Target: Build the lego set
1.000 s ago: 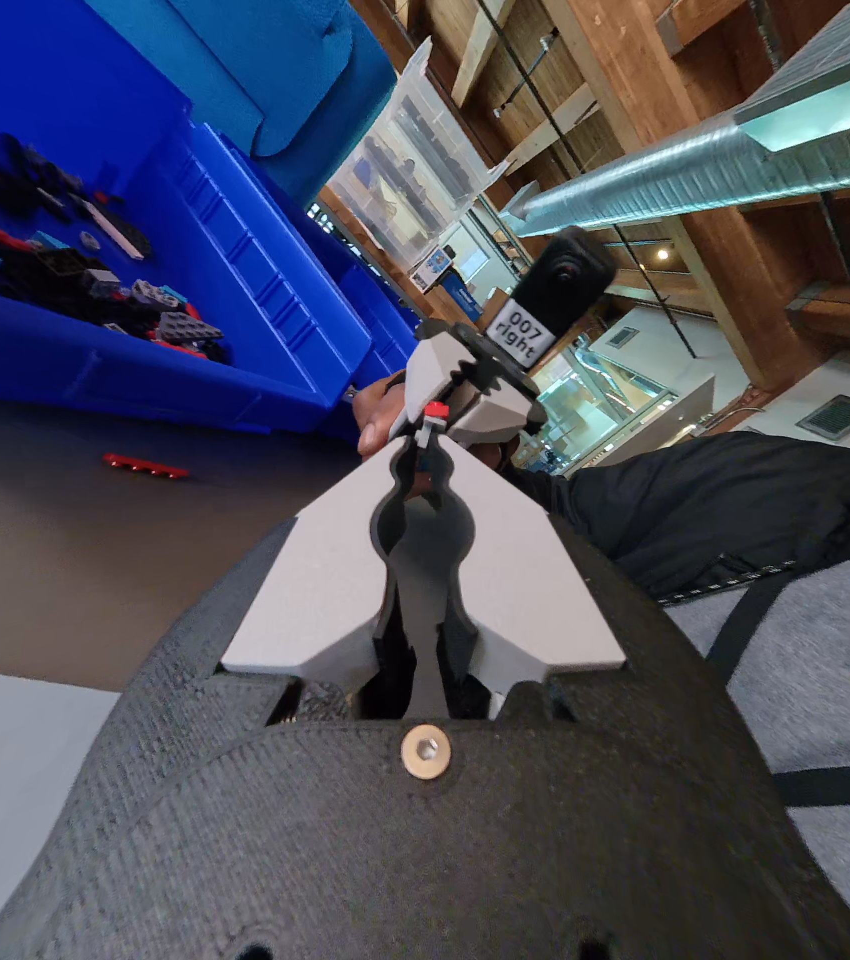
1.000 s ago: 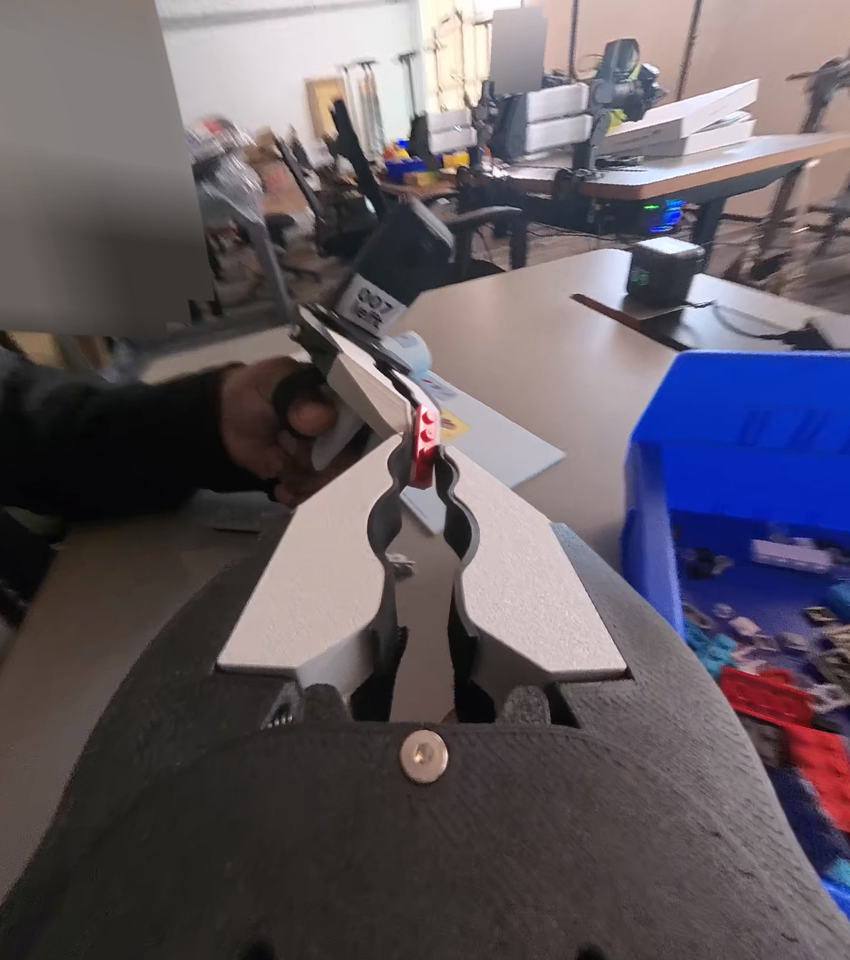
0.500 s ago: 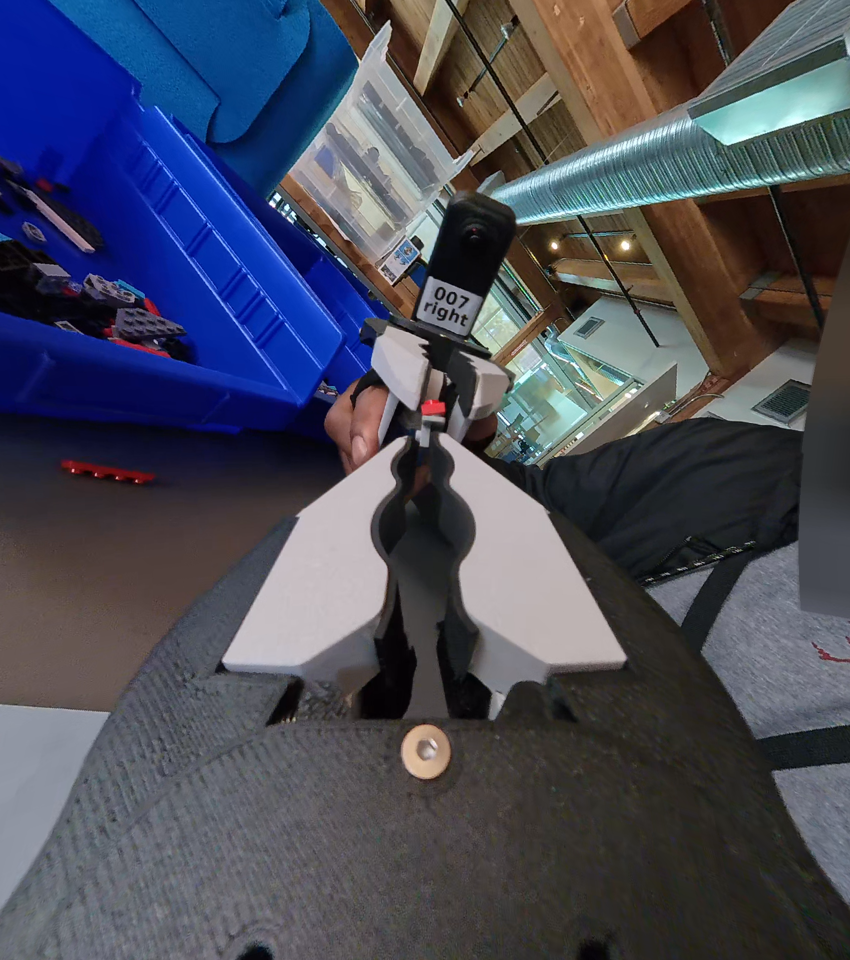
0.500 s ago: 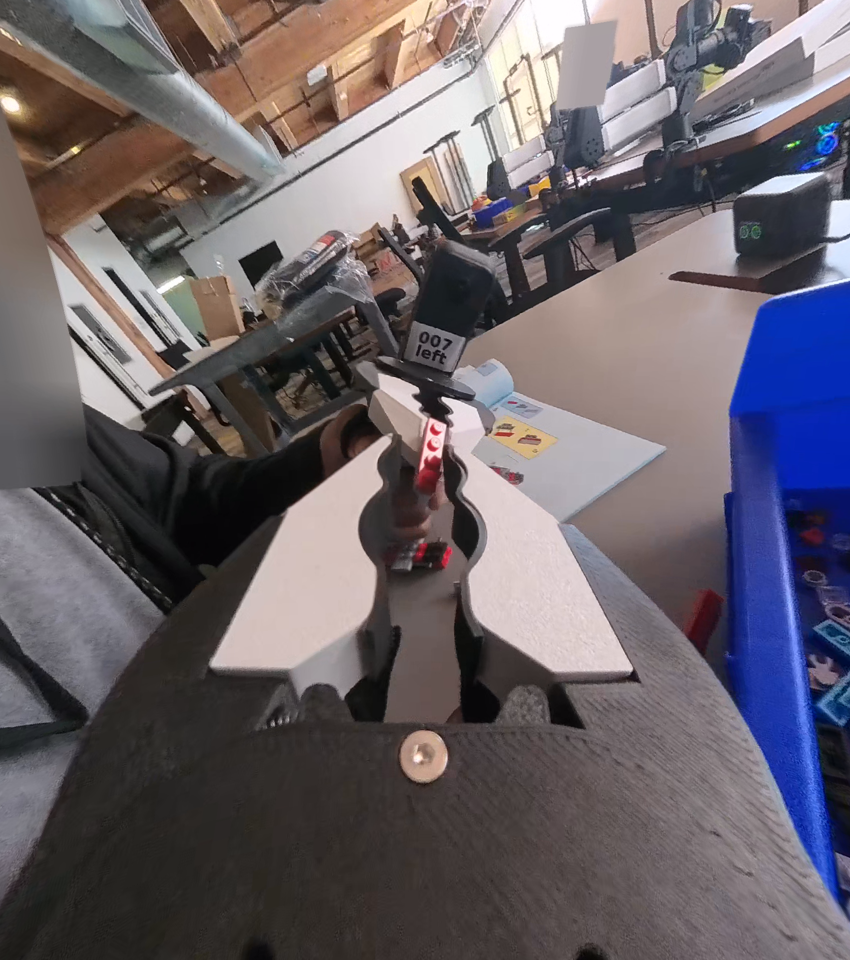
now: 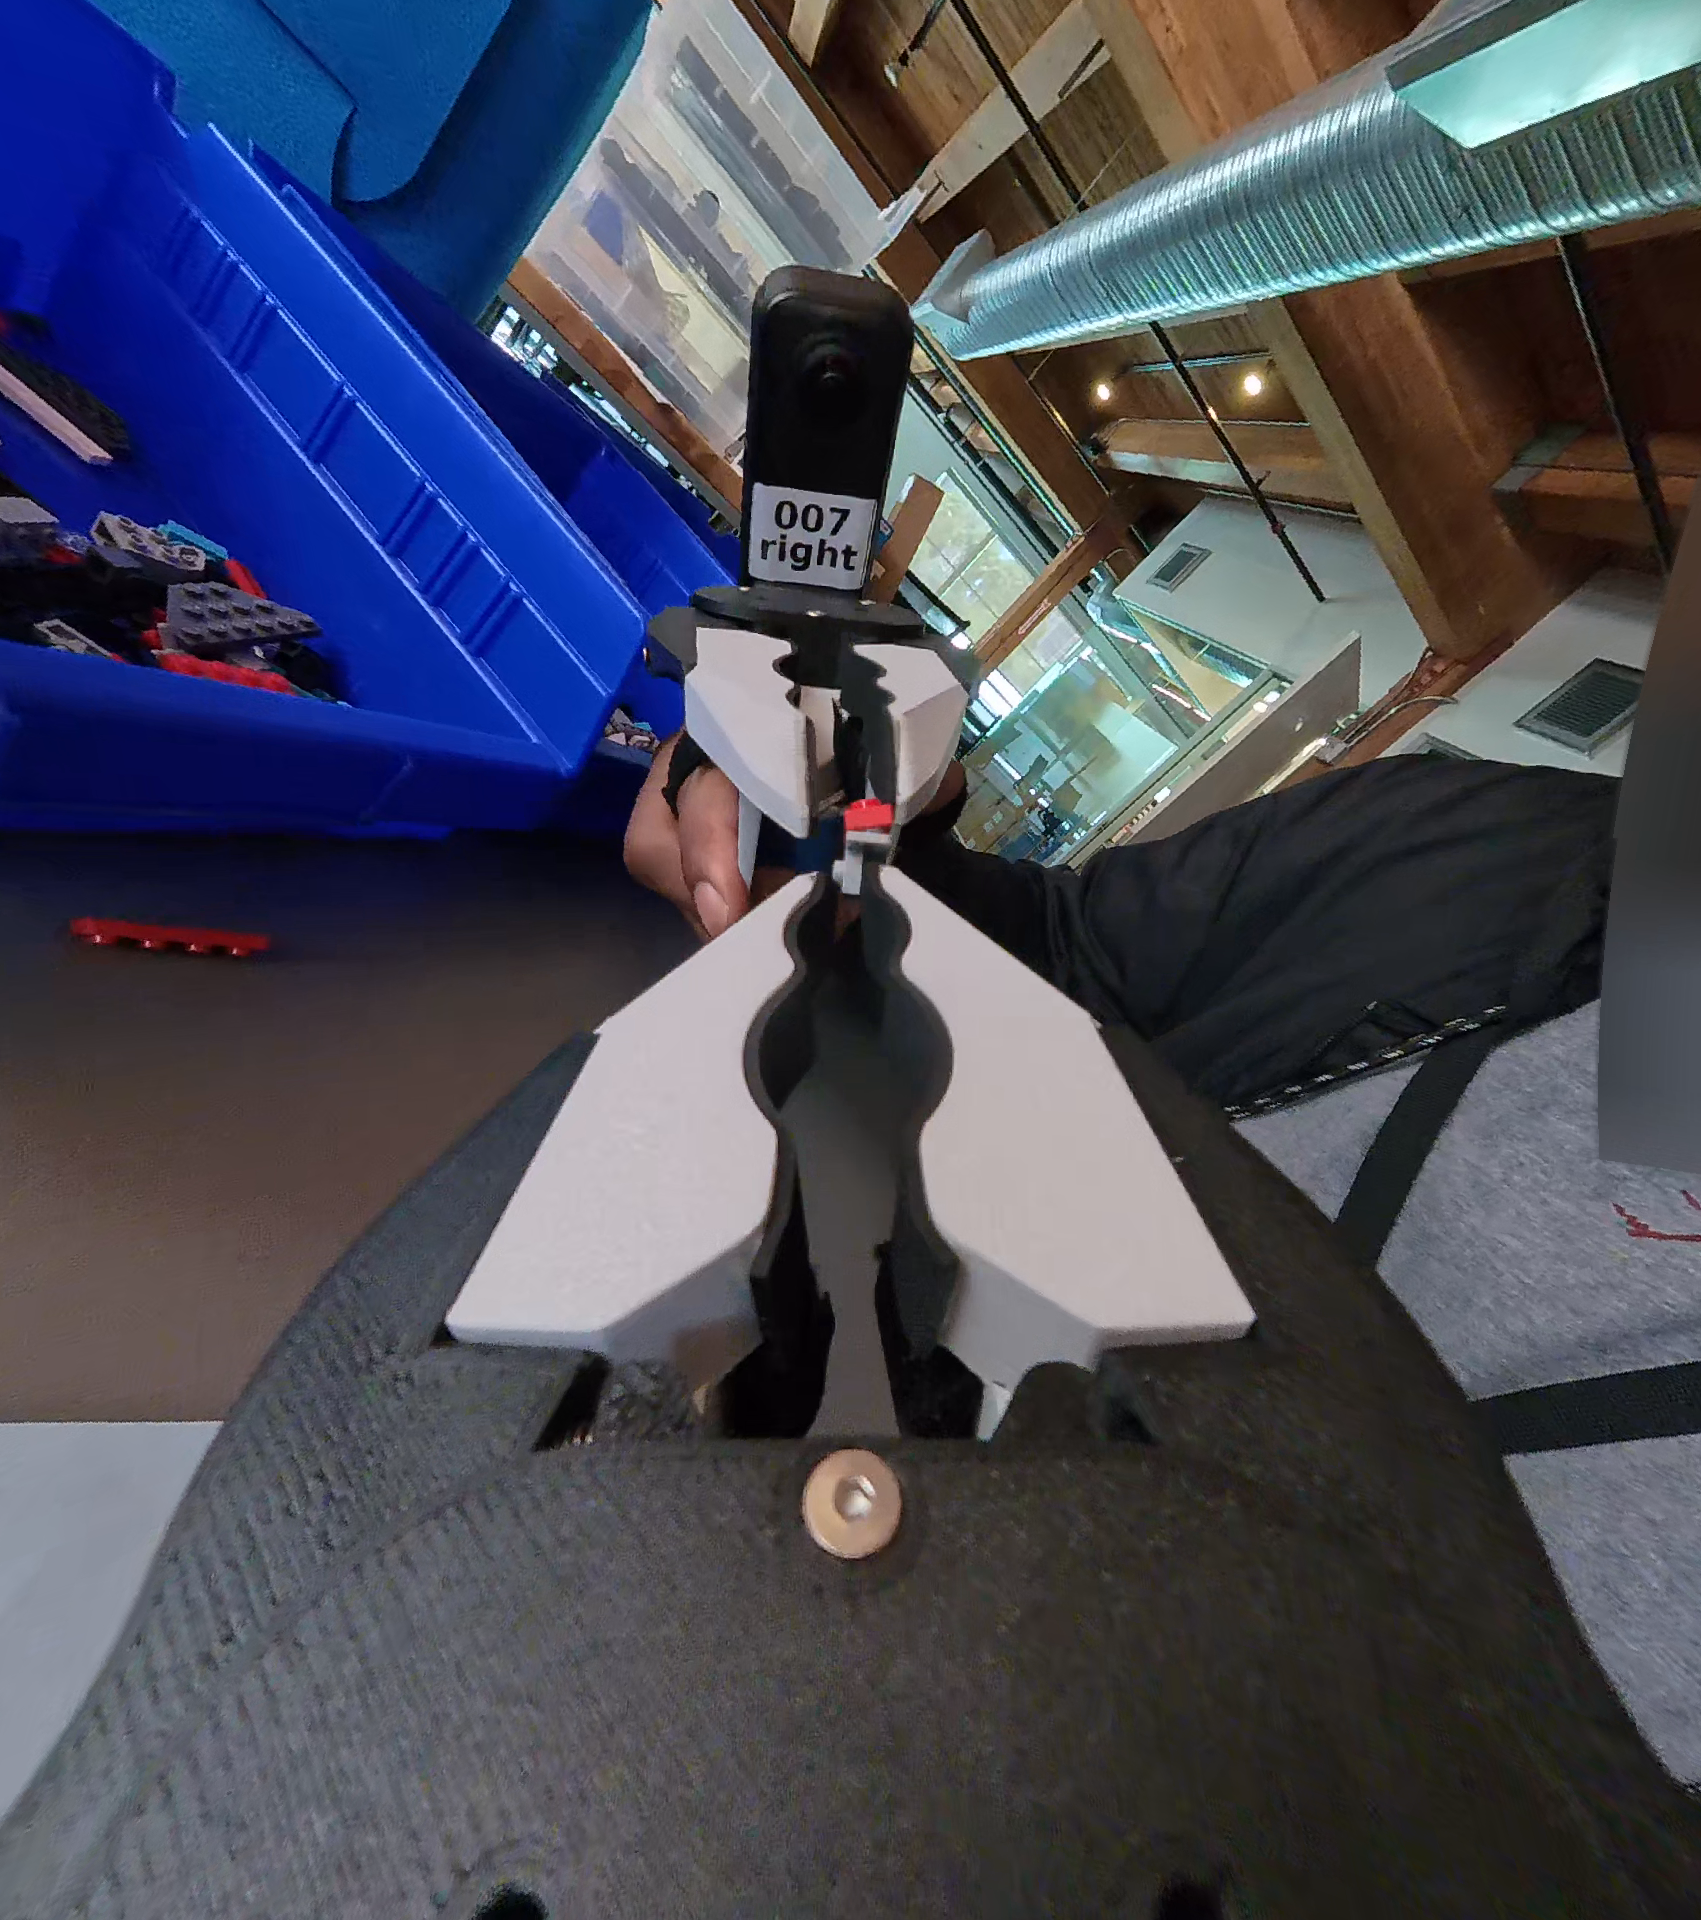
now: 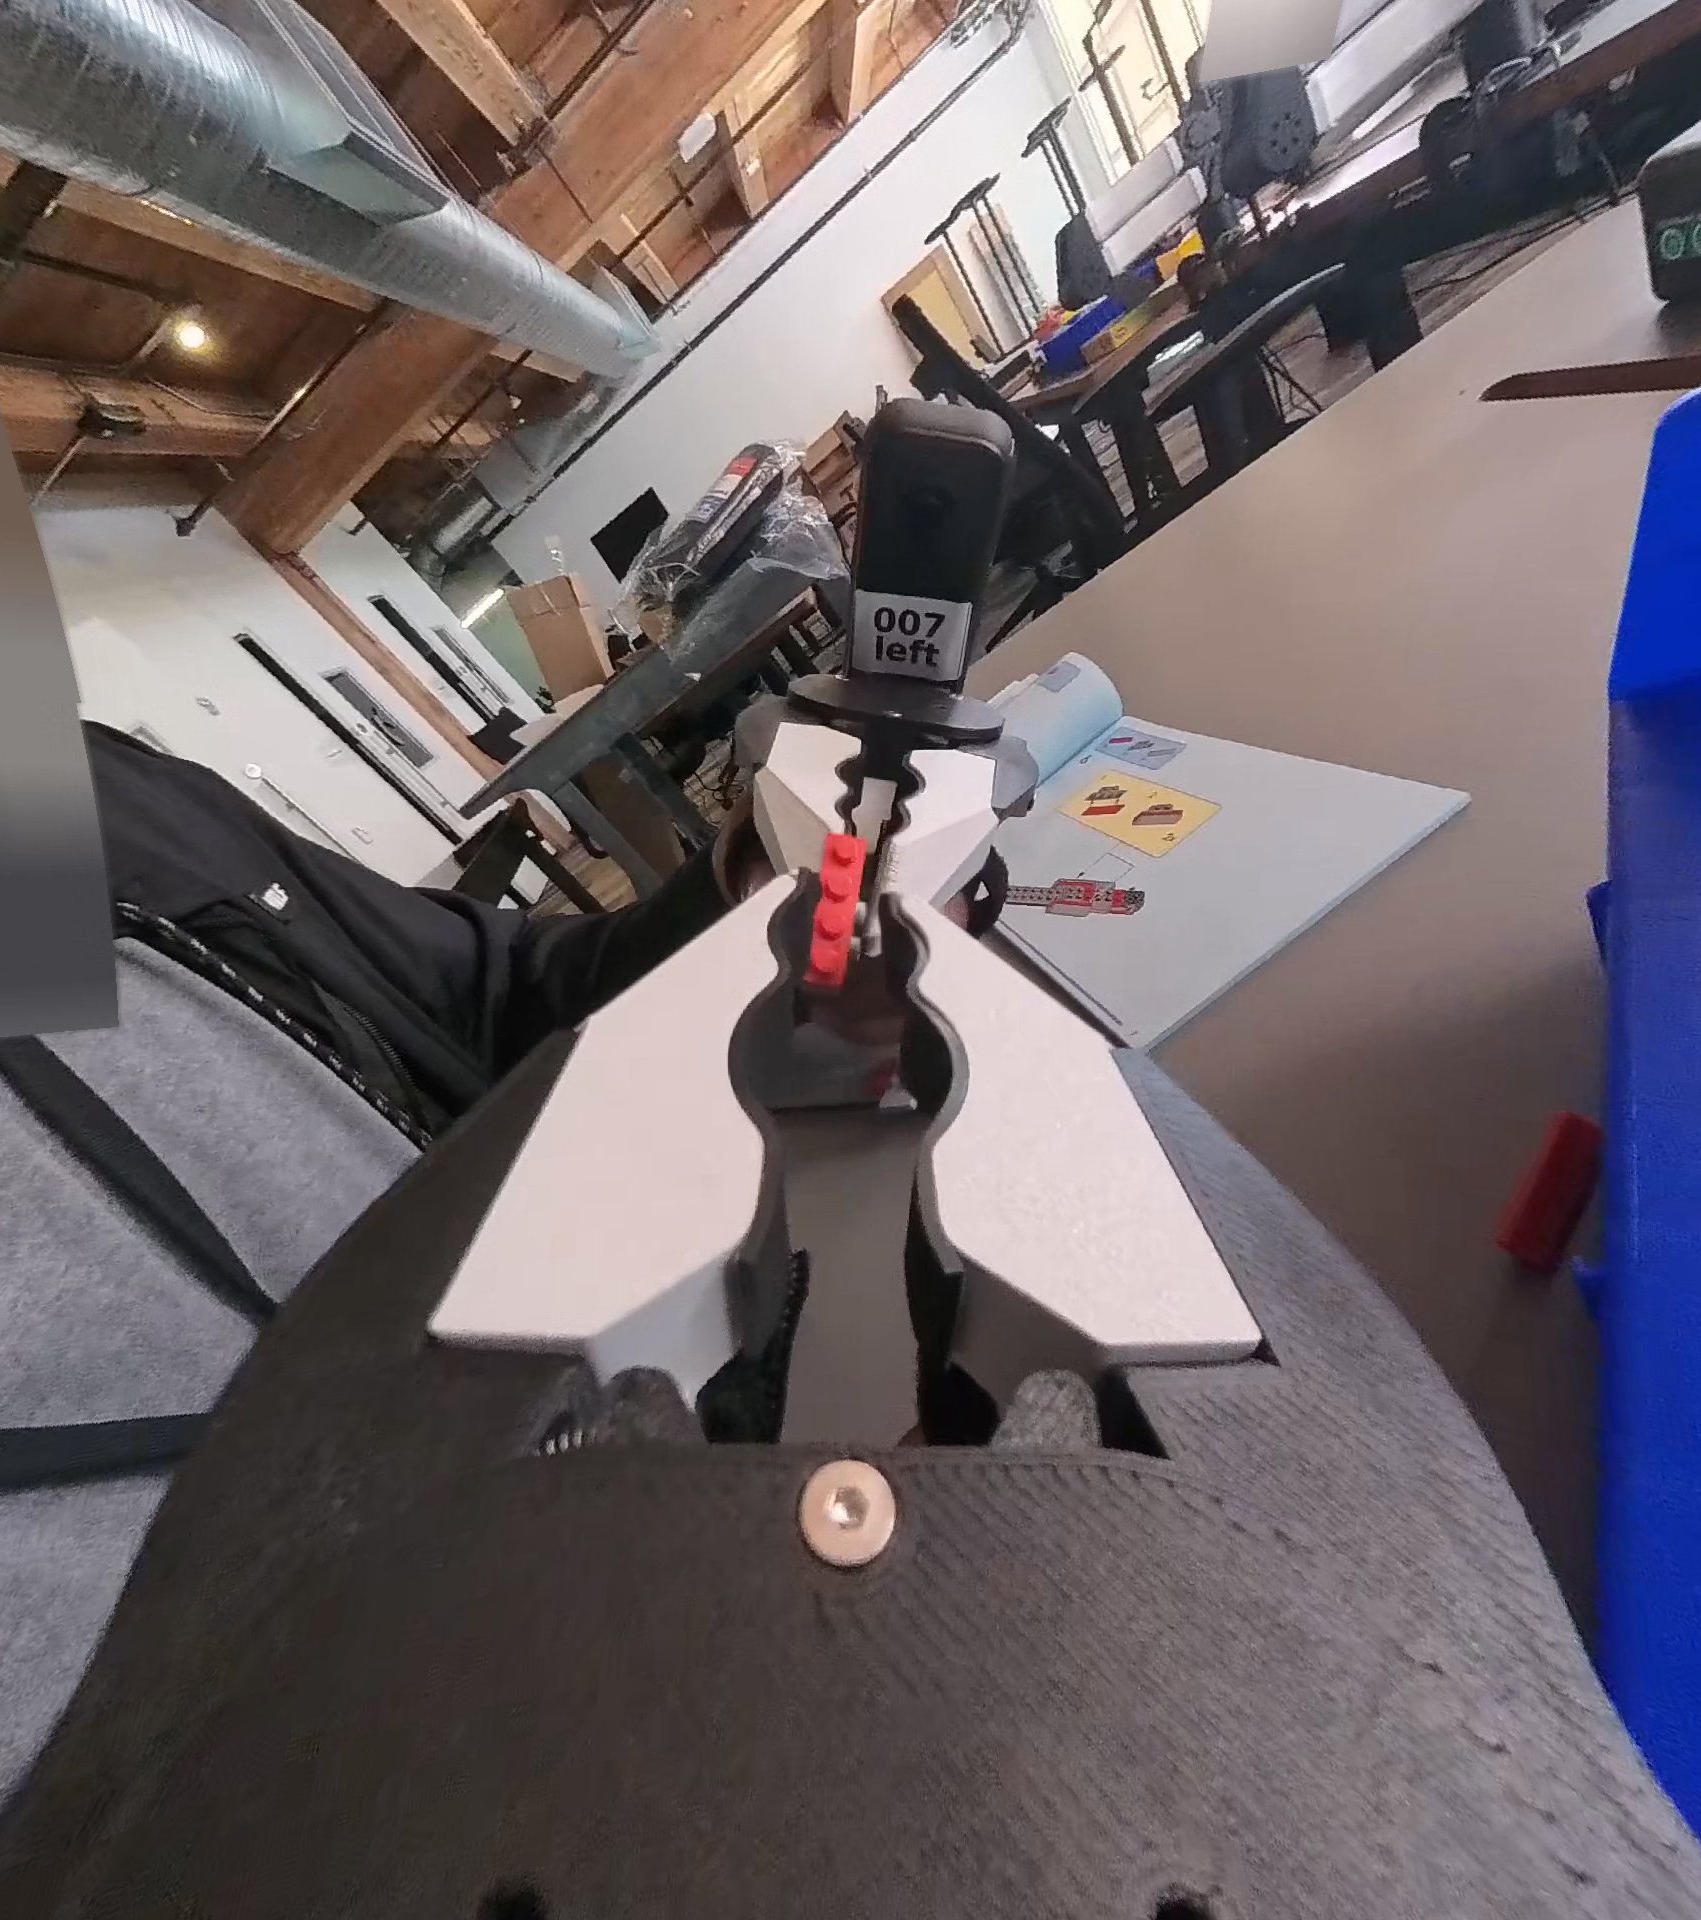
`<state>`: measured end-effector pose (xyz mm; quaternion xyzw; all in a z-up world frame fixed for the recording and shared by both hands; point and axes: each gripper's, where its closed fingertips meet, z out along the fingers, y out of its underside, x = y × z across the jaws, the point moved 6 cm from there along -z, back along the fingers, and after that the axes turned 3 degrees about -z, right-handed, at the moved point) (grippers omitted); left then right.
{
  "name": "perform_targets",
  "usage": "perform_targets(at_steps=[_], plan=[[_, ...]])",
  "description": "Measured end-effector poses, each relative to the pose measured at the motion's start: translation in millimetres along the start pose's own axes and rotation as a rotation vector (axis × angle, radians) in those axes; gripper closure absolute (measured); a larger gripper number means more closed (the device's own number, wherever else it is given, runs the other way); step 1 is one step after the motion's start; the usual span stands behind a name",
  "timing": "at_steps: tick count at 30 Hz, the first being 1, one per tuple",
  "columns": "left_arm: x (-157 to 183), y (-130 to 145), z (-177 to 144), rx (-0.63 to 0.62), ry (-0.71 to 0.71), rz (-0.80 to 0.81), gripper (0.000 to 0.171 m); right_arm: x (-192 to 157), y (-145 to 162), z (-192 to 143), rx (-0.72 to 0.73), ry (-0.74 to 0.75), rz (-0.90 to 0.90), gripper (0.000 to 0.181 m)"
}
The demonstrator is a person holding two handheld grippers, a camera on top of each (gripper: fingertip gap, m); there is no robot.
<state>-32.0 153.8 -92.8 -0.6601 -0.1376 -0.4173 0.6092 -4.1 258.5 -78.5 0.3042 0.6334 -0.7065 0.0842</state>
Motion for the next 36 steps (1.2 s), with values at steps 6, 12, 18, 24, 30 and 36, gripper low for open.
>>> perform_targets(at_steps=[6,12,18,24,30,36], plan=[[0,1,0,-0.019,-0.009,0.008,0.169,-2,1,-1,-0.019,-0.019,0.007,0.17],[0,2,1,-0.031,-0.005,0.012,0.169,-3,2,-1,-0.027,-0.037,0.025,0.17],[1,3,1,-0.038,-0.006,0.017,0.168,-3,4,-1,-0.042,-0.045,0.024,0.166],[1,4,2,-0.042,-0.005,0.016,0.168,-2,3,-2,-0.041,-0.04,0.014,0.172],[-4,4,0,-0.033,-0.029,-0.024,0.169,0,4,-1,-0.057,0.02,-0.042,0.172],[-12,4,-3,-0.015,-0.062,-0.081,0.169,0,4,1,-0.091,0.14,-0.216,0.172]])
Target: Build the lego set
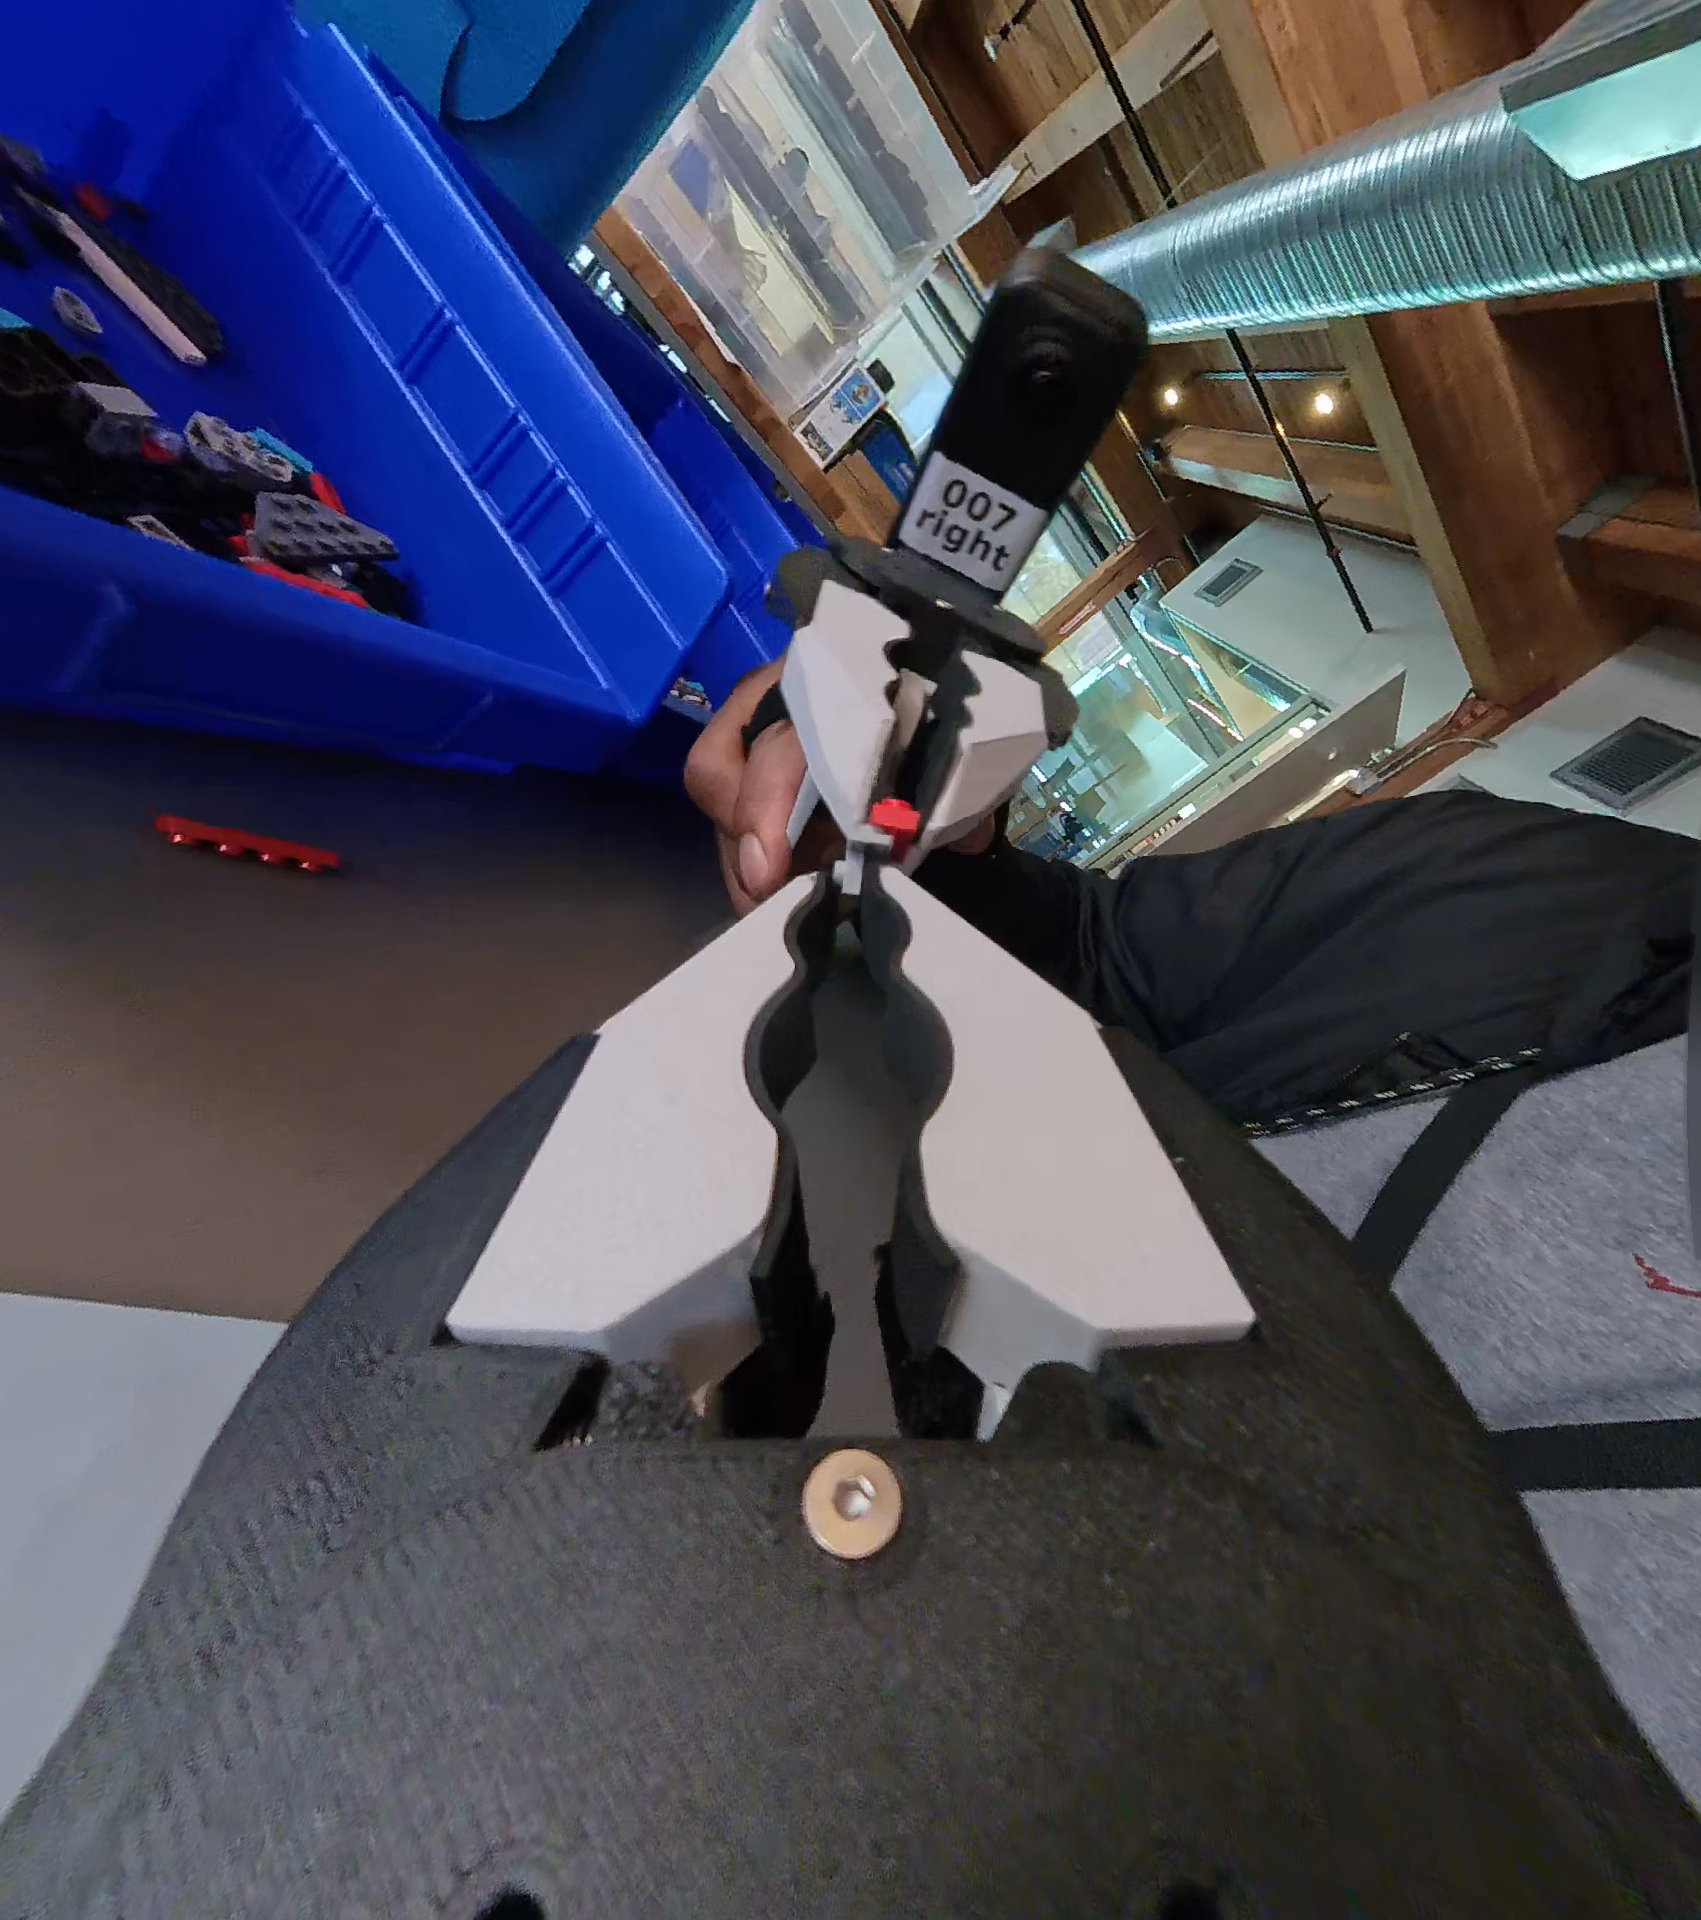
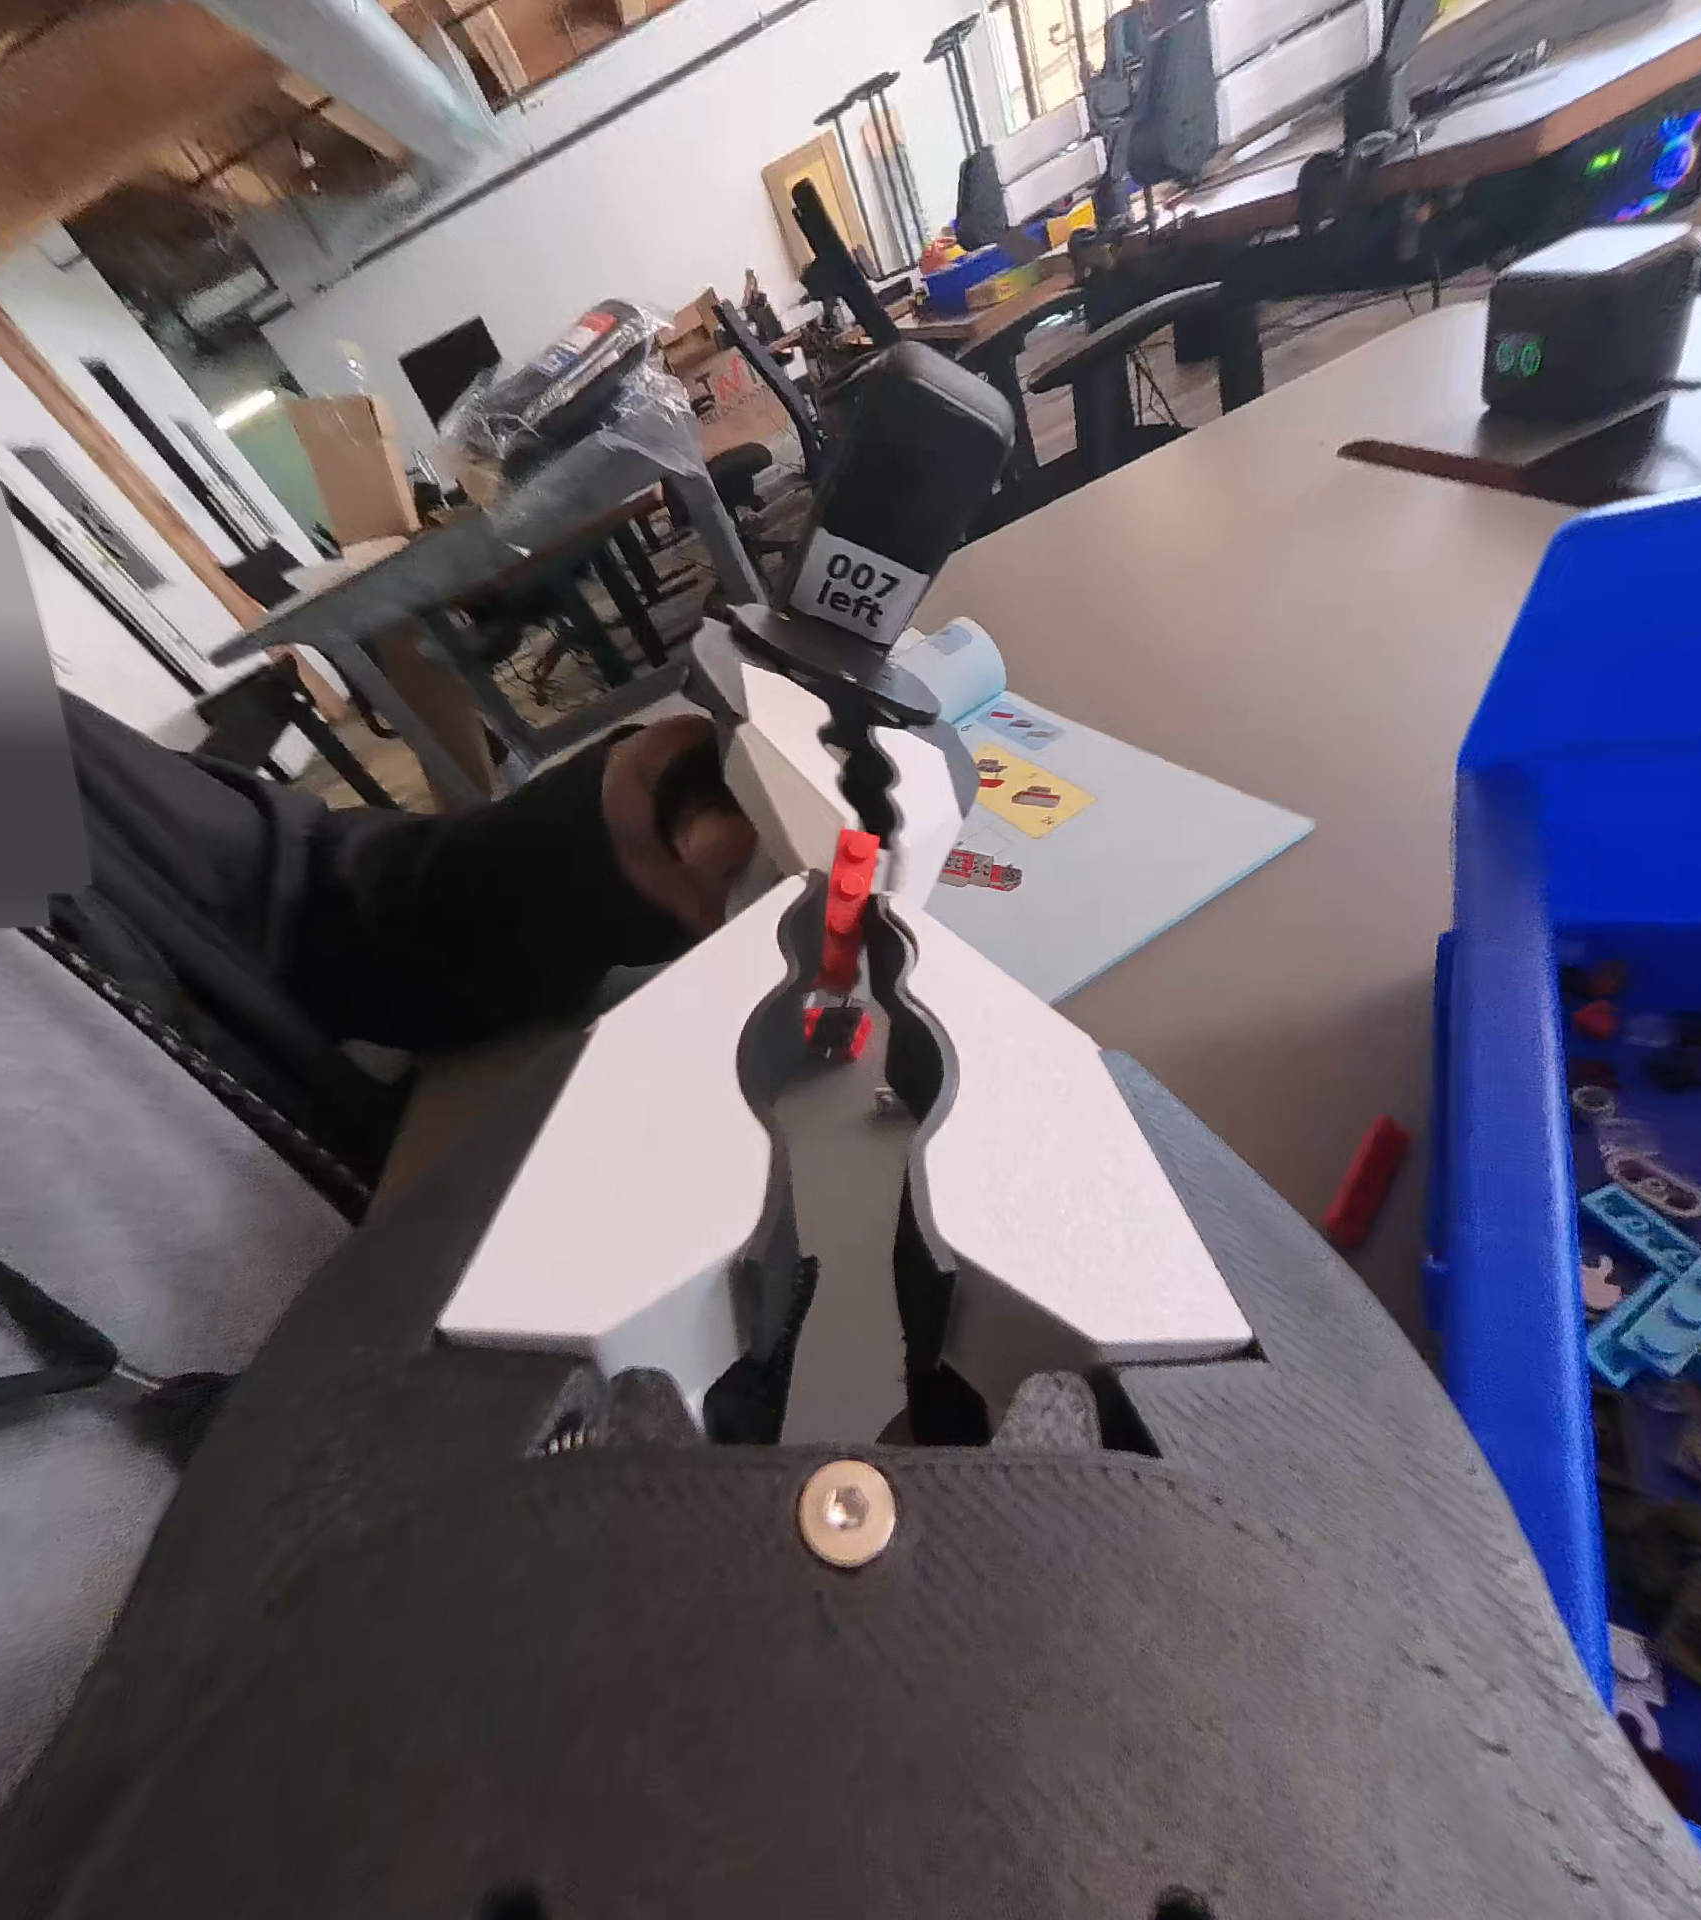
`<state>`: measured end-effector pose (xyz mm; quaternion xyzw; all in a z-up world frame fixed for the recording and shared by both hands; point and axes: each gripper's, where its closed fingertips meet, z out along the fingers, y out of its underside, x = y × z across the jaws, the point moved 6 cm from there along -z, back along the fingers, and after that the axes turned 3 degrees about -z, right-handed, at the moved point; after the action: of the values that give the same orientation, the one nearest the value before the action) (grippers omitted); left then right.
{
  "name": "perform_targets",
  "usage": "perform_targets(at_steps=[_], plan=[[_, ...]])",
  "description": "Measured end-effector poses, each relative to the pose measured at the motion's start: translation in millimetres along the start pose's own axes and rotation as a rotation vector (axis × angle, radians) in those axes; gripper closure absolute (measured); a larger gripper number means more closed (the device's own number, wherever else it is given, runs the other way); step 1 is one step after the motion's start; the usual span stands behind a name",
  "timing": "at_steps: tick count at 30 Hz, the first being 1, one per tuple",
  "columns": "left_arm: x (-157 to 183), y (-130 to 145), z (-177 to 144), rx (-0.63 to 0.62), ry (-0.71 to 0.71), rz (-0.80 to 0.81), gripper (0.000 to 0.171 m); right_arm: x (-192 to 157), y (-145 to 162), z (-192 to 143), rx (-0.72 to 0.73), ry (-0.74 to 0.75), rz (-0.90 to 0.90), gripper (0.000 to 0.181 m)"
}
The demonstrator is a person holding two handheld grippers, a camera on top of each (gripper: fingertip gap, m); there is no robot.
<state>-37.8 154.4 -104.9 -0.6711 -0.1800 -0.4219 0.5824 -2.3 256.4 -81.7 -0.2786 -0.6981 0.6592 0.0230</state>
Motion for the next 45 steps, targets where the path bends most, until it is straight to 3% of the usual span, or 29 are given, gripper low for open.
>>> perform_targets(at_steps=[3,15,26,37,45], plan=[[-1,-1,-1,0.009,-0.005,0.0,0.169,-1,-1,1,-0.002,0.032,-0.048,0.172],[5,0,1,-0.012,0.016,0.048,0.169,0,0,-1,0.031,-0.056,0.073,0.172],[2,-2,-1,0.004,-0.007,0.023,0.169,1,3,2,0.018,-0.028,0.062,0.171],[-14,2,-1,0.049,-0.105,-0.134,0.169,8,12,9,-0.106,0.199,-0.157,0.171],[-16,3,-2,0.034,-0.144,-0.129,0.17,4,14,12,-0.173,0.275,-0.3,0.169]])
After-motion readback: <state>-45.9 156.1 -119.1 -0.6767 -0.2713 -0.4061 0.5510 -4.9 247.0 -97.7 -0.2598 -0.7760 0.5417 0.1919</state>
